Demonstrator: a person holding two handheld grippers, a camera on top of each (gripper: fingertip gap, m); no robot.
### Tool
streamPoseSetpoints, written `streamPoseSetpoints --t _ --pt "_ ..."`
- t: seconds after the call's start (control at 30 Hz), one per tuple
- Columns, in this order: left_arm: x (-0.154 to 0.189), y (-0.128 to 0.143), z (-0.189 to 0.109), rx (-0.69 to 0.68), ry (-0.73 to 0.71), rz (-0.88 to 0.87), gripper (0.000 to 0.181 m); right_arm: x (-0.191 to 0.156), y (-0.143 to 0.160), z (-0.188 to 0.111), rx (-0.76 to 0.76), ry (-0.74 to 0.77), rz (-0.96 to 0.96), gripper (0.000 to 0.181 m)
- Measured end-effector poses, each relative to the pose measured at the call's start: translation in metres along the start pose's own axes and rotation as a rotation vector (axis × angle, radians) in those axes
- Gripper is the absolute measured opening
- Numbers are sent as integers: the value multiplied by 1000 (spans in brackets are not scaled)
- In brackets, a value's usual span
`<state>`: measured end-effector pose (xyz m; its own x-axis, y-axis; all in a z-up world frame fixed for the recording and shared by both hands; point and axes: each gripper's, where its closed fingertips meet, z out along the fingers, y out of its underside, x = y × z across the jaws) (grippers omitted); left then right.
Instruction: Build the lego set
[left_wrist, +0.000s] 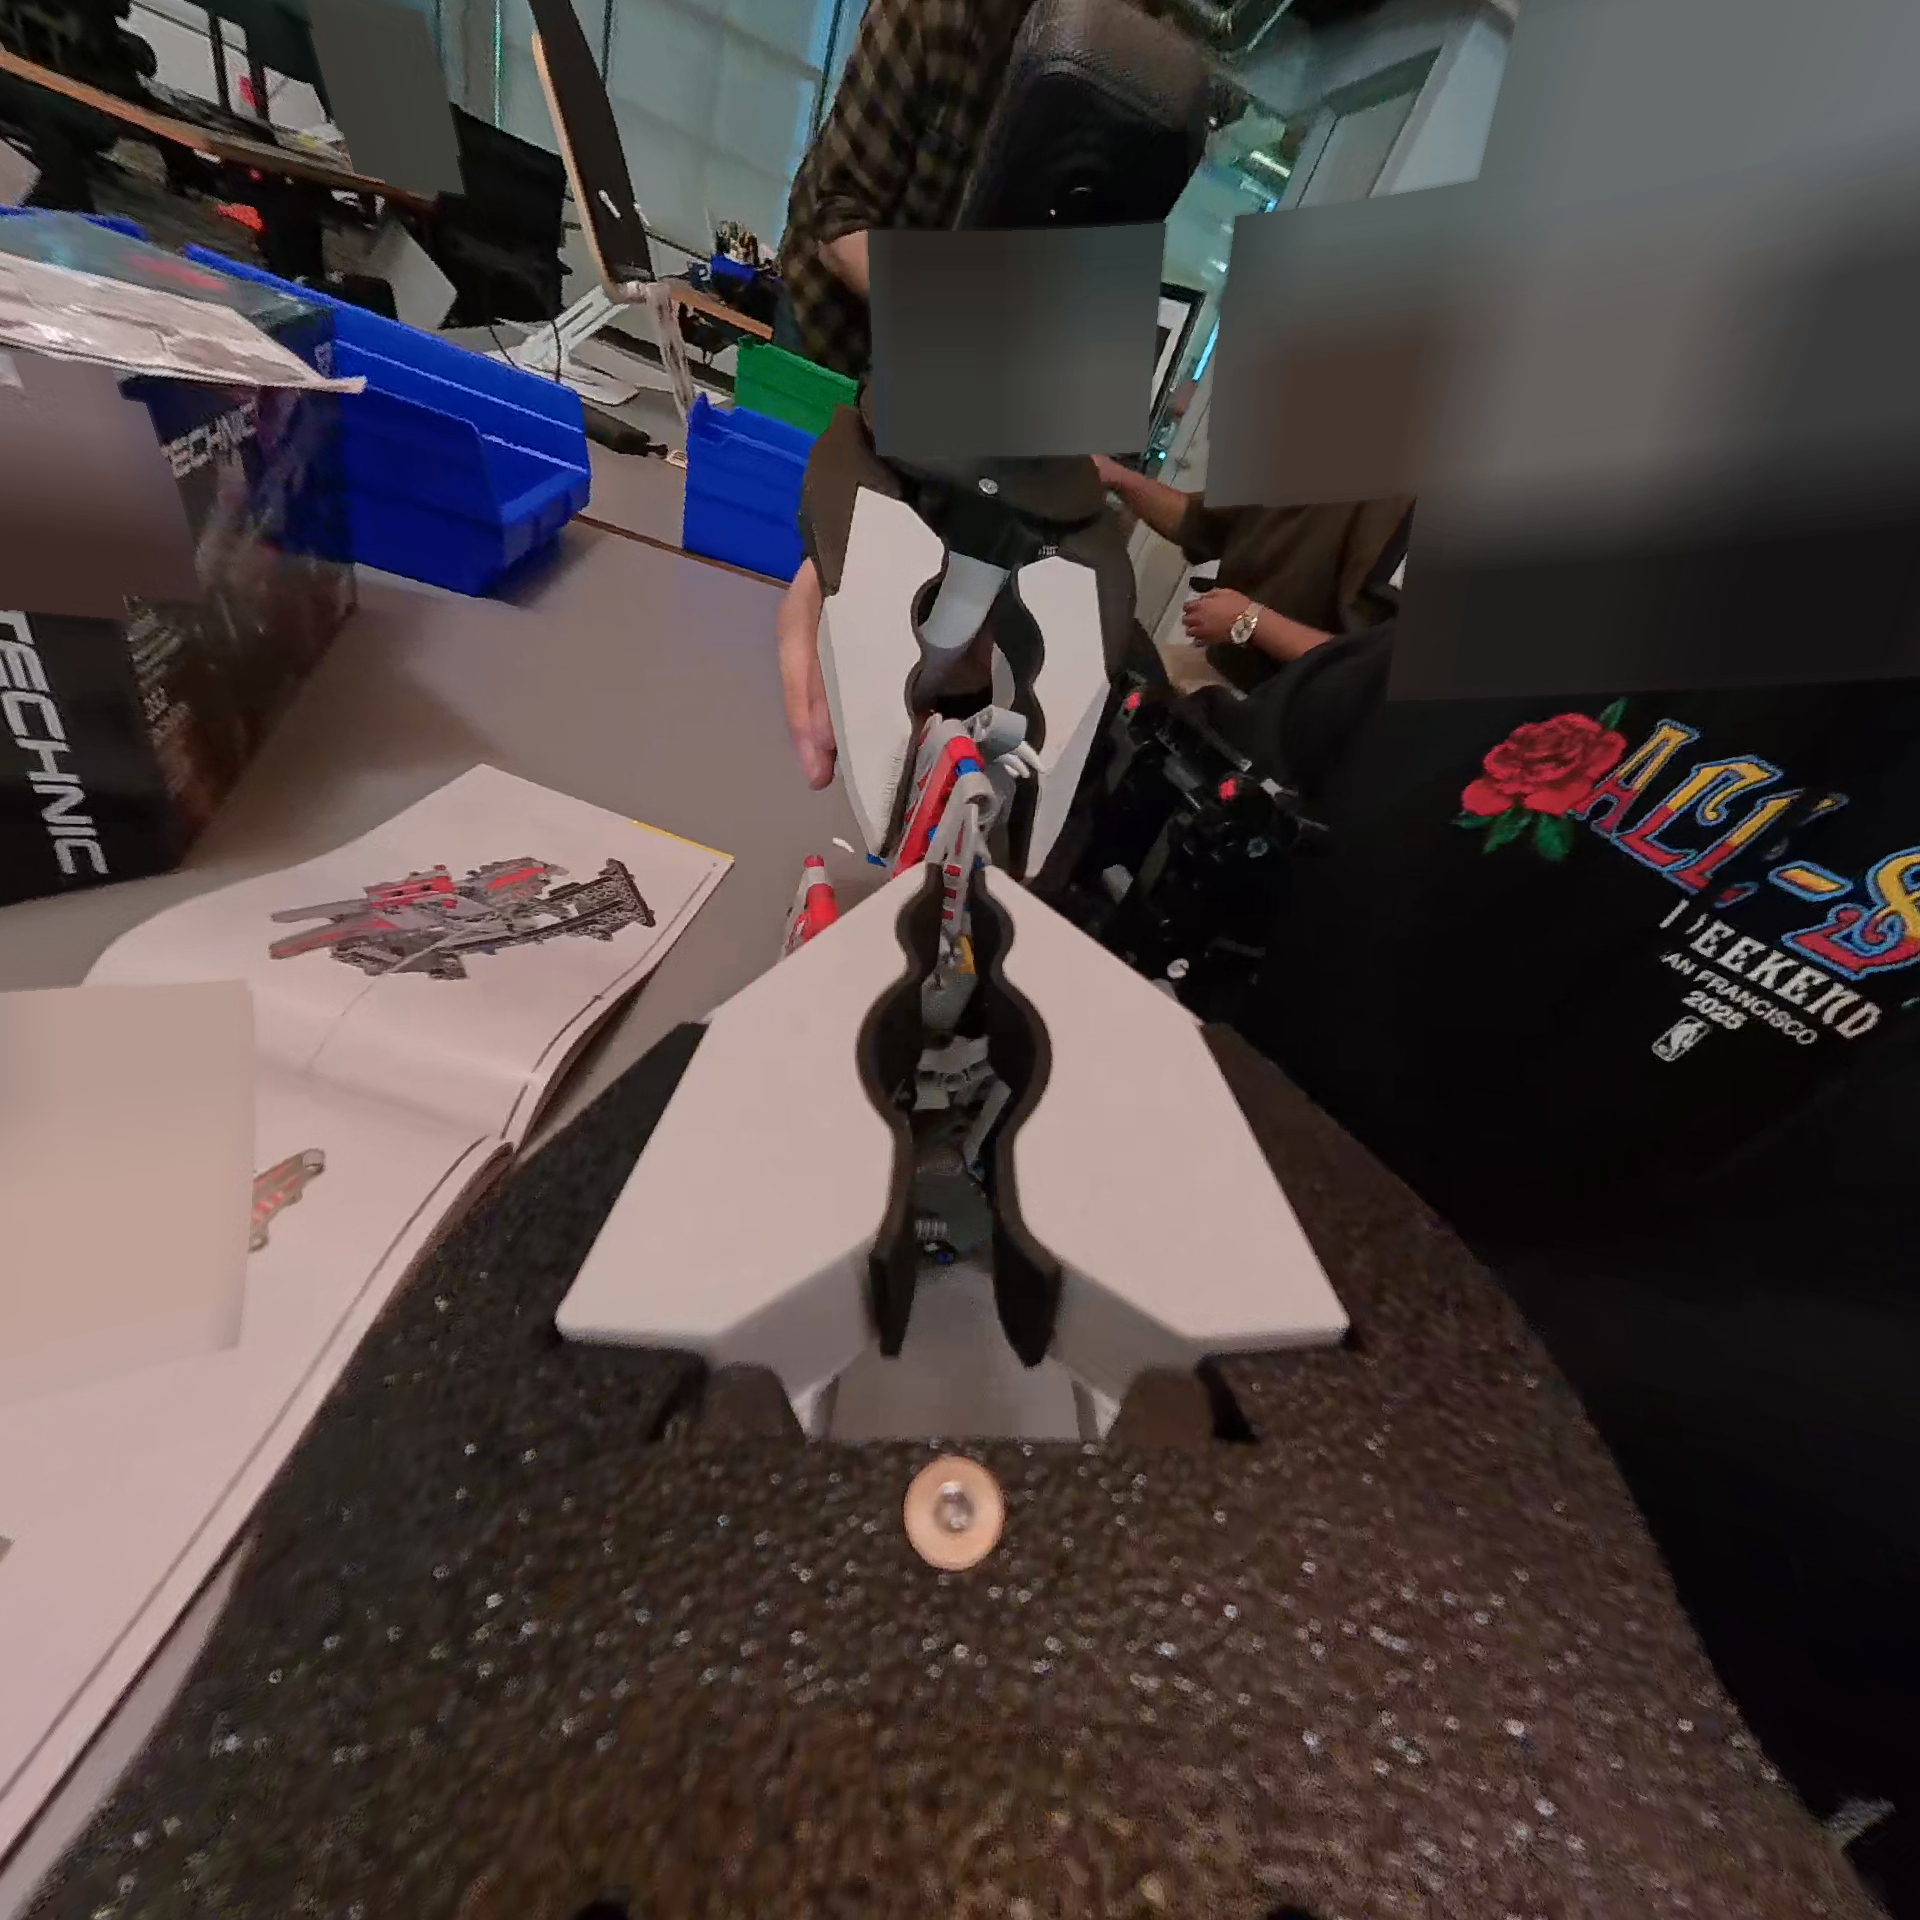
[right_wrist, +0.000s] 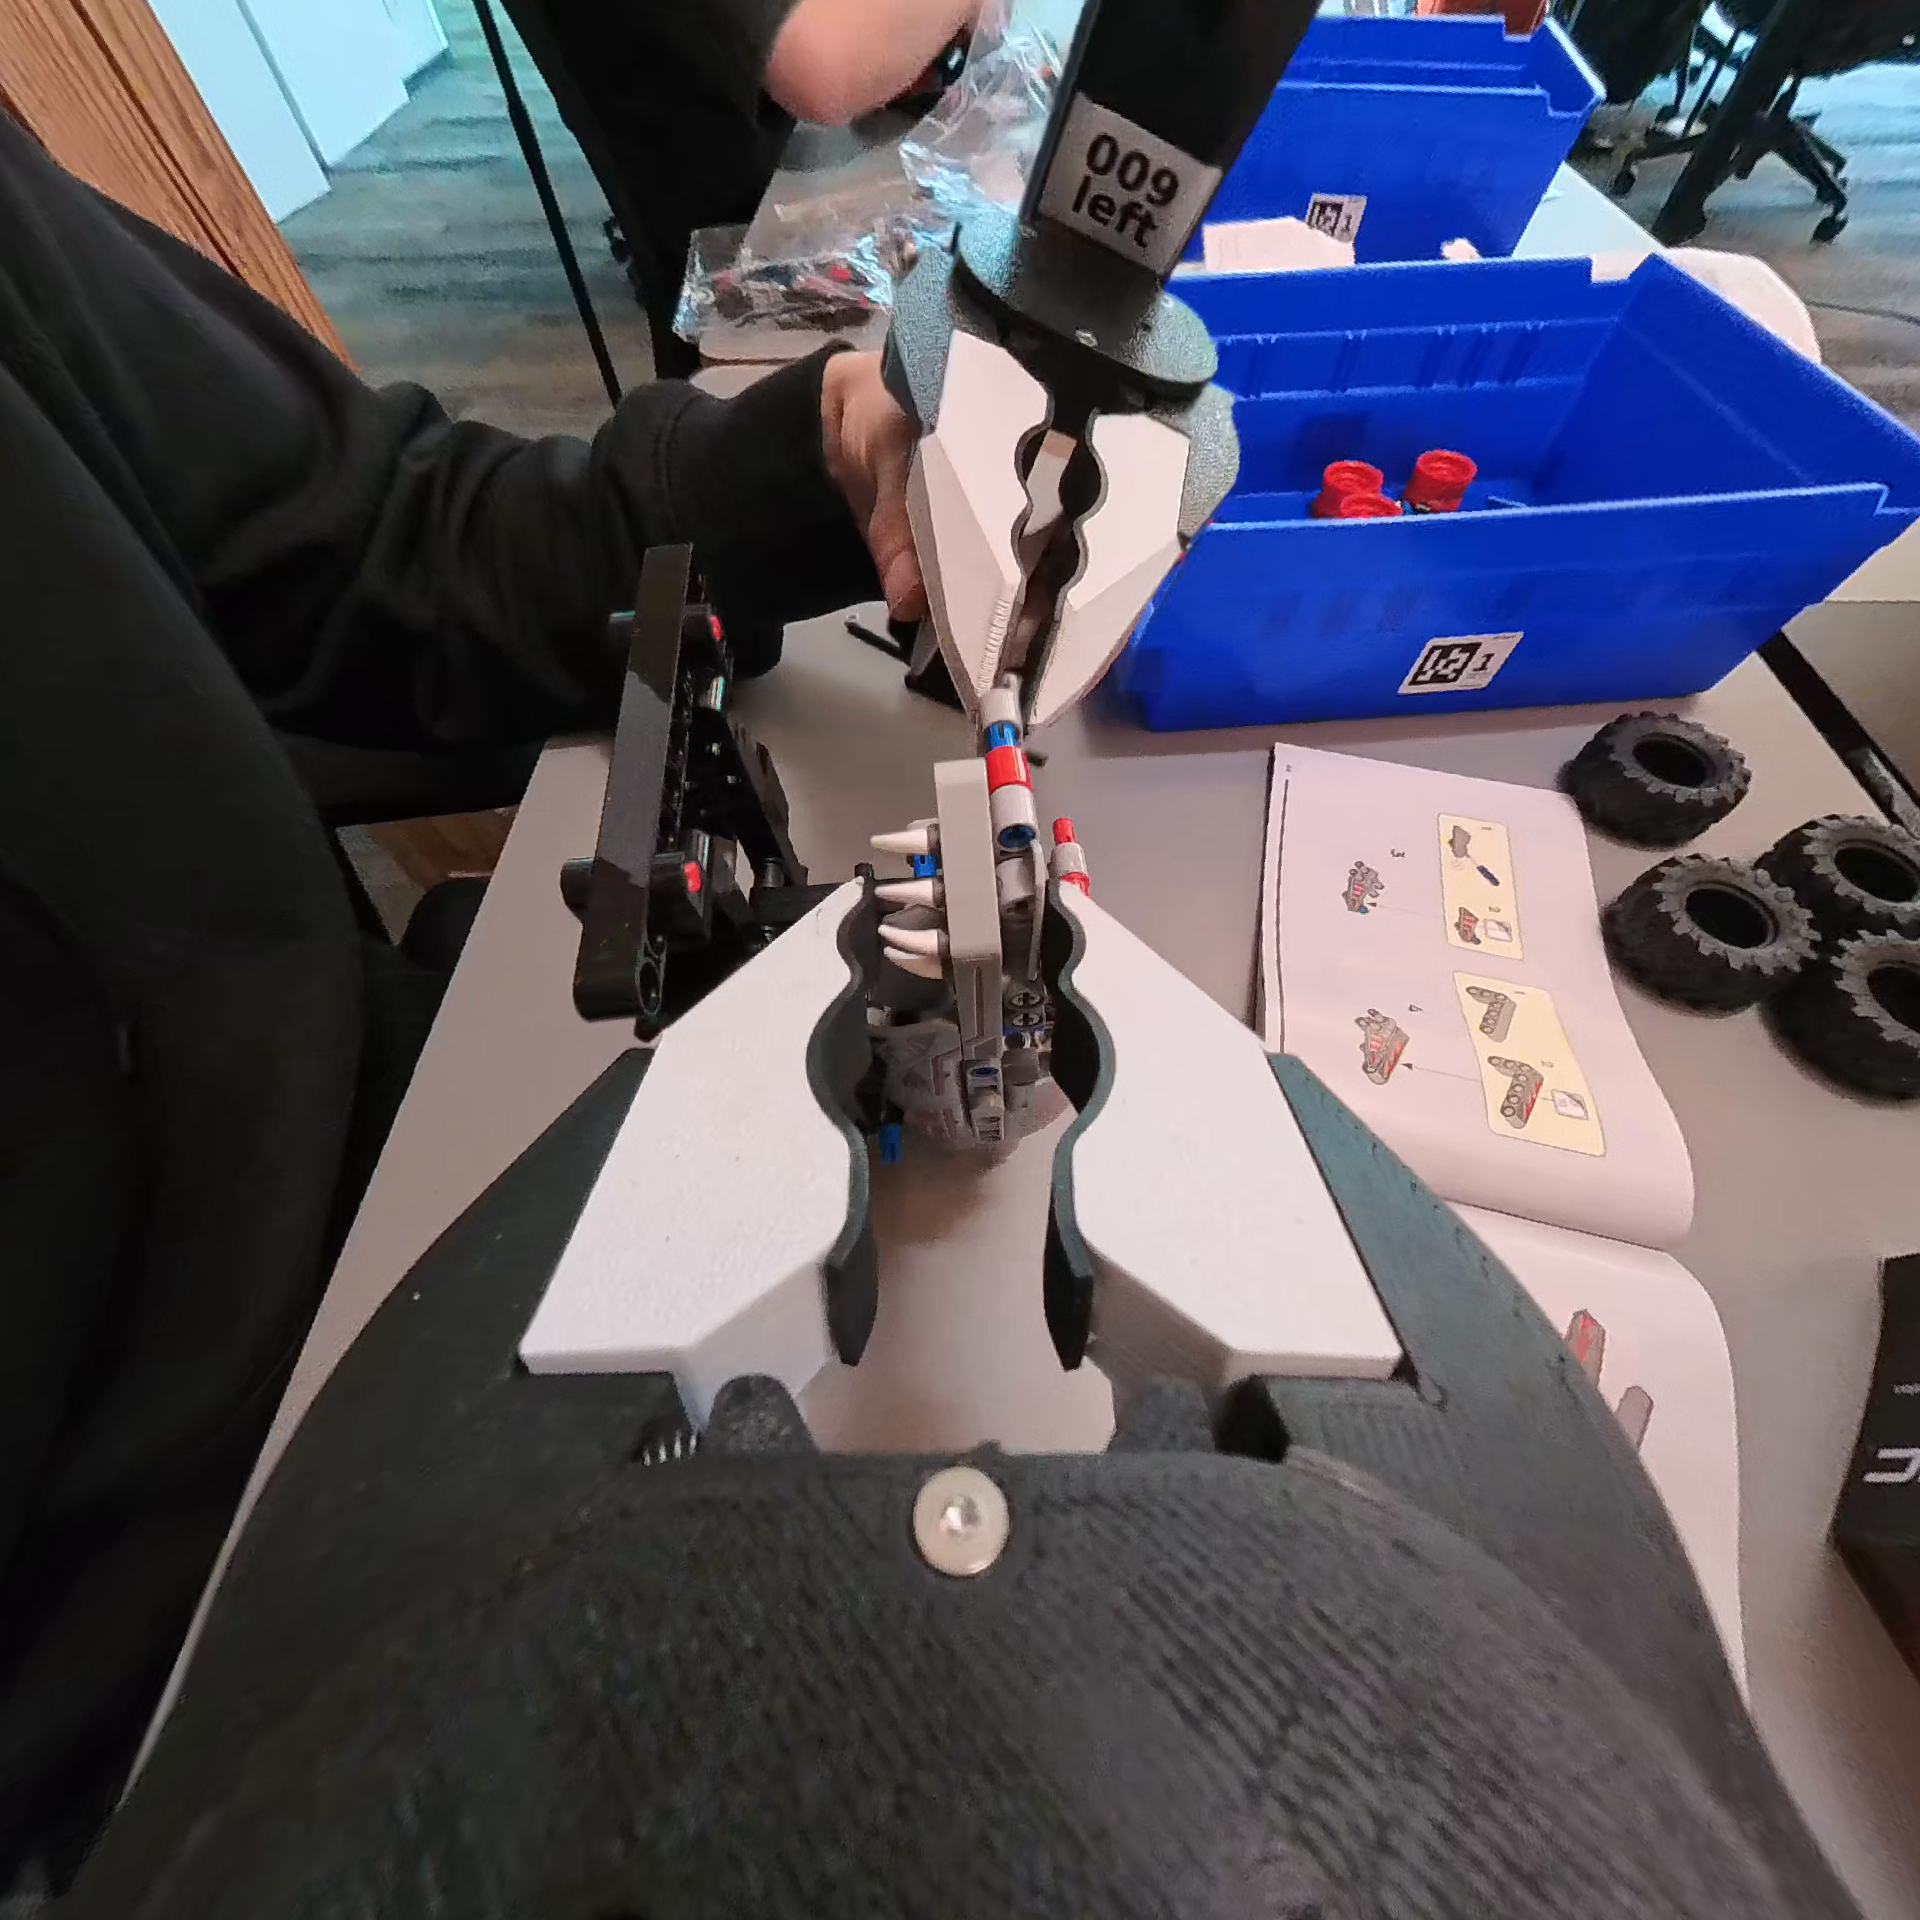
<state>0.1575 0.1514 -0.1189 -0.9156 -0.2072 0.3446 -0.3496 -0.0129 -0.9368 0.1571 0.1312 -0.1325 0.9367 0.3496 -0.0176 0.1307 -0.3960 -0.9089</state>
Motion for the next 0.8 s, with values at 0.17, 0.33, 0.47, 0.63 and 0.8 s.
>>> streamPoseSetpoints --t 0.17,0.33,0.47,0.63,0.8 --pt "-1 1 0 -13 -24 42 2 0 1 1 31 -22 -2 29" --pt "-2 2 4 -16 -36 81 2 -4 1 0 46 -59 -28 35" --pt "-1 1 4 -21 -48 112 2 -1 2 -4 29 -37 -73 41" --pt "-1 1 3 -19 -54 120 1 1 10 -2 -26 -41 -61 34" --pt "-2 1 3 -9 -50 117 1 -2 16 6 -18 -51 -74 31"
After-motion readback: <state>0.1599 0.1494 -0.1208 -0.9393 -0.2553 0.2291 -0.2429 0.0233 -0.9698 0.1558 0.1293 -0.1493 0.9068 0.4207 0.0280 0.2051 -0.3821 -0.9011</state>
